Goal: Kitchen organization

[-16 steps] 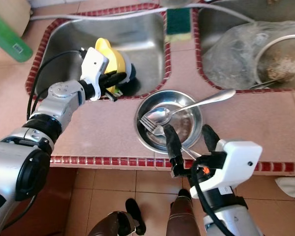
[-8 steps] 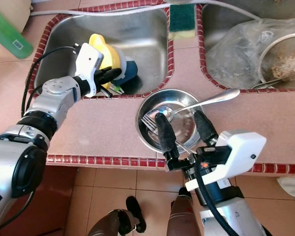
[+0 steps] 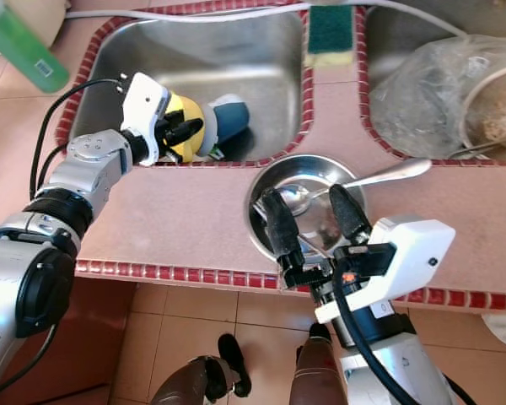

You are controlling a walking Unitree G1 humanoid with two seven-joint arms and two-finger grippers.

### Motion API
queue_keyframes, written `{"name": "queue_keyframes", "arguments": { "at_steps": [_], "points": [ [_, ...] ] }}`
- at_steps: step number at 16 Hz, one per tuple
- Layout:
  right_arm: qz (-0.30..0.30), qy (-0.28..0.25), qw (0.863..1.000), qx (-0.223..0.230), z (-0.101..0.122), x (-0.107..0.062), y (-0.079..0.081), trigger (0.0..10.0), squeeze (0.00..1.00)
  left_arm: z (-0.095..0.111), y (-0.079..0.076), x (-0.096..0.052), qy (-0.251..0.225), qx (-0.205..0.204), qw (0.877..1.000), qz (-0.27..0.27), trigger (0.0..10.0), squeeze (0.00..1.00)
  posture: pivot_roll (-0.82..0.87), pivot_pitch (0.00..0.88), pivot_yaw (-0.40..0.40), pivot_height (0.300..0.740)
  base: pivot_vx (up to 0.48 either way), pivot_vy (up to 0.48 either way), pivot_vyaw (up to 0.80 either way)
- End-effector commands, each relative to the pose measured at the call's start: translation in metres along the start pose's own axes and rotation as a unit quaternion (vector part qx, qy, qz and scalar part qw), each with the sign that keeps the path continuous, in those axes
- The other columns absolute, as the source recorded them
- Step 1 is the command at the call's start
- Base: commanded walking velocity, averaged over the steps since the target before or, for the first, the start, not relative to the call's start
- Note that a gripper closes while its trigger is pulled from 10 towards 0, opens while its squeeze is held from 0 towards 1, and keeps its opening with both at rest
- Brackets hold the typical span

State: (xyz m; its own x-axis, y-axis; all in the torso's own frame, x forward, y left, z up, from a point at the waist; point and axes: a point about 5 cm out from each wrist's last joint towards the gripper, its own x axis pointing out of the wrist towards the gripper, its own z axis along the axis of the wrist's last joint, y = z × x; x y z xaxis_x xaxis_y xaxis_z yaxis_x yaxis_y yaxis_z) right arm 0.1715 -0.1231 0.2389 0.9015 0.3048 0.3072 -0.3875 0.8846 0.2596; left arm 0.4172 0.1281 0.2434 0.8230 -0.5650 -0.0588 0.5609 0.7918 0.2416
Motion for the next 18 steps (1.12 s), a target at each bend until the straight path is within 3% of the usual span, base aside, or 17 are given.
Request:
{"name": "queue_keyframes", "arguments": {
  "at_steps": [1, 5, 7, 8, 9, 12, 13, 15, 17, 18],
  "points": [
    [0.012, 0.001, 1.000, 0.010, 0.002, -0.003, 0.006, 10.0, 0.00, -0.012, 0.005, -0.006, 0.025, -0.003, 1.000, 0.005, 10.0, 1.00, -0.44, 0.391, 0.234, 0.740, 0.000, 0.000, 0.00],
    [0.014, 0.001, 1.000, 0.010, 0.003, -0.001, 0.006, 10.0, 0.00, -0.007, 0.008, -0.007, 0.021, 0.002, 1.000, 0.006, 10.0, 1.00, -0.42, 0.381, 0.236, 0.740, 0.000, 0.000, 0.00],
    [0.018, 0.002, 1.000, 0.011, 0.002, 0.002, 0.004, 10.0, 0.00, -0.005, 0.007, -0.006, 0.036, 0.057, 0.998, -0.010, 10.0, 1.00, -0.41, 0.371, 0.238, 0.740, 0.000, 0.000, 0.00],
    [0.019, 0.001, 1.000, 0.010, 0.002, 0.003, 0.004, 10.0, 0.00, -0.006, 0.004, -0.006, 0.053, 0.113, 0.992, -0.025, 10.0, 1.00, -0.41, 0.367, 0.239, 0.740, 0.000, 0.000, 0.00],
    [0.021, 0.000, 1.000, 0.010, 0.001, 0.005, 0.004, 10.0, 0.00, 0.003, 0.005, -0.004, 0.019, 0.057, 0.998, -0.027, 10.0, 1.00, -0.40, 0.358, 0.238, 0.740, 0.000, 0.000, 0.00],
    [0.025, -0.006, 1.000, 0.006, -0.002, 0.013, -0.002, 10.0, 0.00, 0.020, 0.012, -0.006, -0.048, -0.015, 0.999, -0.013, 10.0, 1.00, -0.37, 0.313, 0.241, 0.740, 0.000, 0.000, 0.00],
    [0.026, -0.008, 1.000, 0.001, -0.007, 0.021, -0.007, 10.0, 0.00, 0.019, 0.014, -0.007, -0.080, -0.065, 0.995, 0.005, 10.0, 0.89, -0.35, 0.272, 0.239, 0.740, 0.000, 0.000, 0.00],
    [0.032, -0.020, 0.999, 0.001, -0.010, 0.032, -0.014, 10.0, 0.00, 0.015, 0.008, -0.007, -0.107, -0.073, 0.992, -0.004, 10.0, 0.89, -0.30, 0.212, 0.234, 0.740, 0.000, 0.000, 0.00],
    [0.037, -0.025, 0.999, -0.004, -0.016, 0.040, -0.018, 10.0, 0.00, 0.015, 0.011, -0.015, -0.150, -0.083, 0.985, 0.011, 10.0, 0.00, -0.29, 0.175, 0.226, 0.740, 0.000, 0.000, 0.00],
    [0.032, -0.029, 0.999, -0.012, -0.021, 0.045, -0.022, 10.0, 0.00, 0.008, 0.010, -0.023, -0.181, -0.105, 0.977, 0.042, 10.0, 0.00, -0.29, 0.161, 0.217, 0.740, 0.000, 0.000, 0.00]
  ]
}}
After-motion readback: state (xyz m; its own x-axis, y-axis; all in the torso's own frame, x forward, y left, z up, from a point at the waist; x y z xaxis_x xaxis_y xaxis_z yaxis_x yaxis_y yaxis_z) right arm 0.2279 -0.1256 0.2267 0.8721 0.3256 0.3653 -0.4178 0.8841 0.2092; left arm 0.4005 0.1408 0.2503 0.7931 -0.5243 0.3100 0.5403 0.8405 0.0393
